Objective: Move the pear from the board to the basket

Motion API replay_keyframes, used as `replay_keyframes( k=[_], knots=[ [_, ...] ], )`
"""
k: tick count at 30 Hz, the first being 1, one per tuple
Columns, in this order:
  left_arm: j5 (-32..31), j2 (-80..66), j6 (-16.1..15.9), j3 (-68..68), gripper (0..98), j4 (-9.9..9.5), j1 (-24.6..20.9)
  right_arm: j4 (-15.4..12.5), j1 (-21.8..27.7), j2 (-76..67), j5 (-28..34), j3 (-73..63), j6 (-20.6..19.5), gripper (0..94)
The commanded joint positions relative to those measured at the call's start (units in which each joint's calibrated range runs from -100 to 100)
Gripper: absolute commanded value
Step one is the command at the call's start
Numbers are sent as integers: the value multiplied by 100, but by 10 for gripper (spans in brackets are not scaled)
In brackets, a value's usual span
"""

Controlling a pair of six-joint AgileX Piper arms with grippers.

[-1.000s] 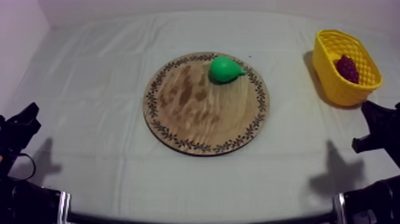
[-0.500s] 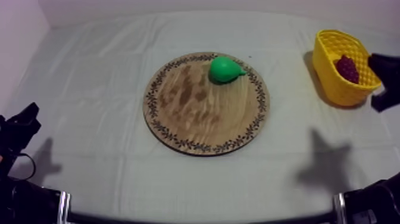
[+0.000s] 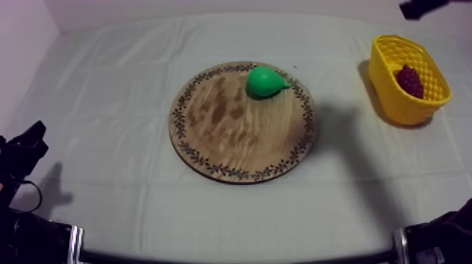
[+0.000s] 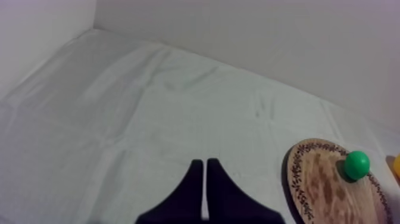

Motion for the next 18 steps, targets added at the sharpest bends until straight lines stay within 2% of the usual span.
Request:
replay_keyframes(
  k=[1, 7, 18],
  knots=[
    [-1, 0, 1, 0, 1, -1, 2, -109, 13, 1249, 372, -1278, 444, 6],
    [-1, 0, 1, 0, 1, -1, 2, -141, -37, 2494, 1001, -2445, 1009, 6],
    [-1, 0, 1, 0, 1, -1, 2, 110, -298, 3990, 2237, -3798, 1721, 7]
  ],
)
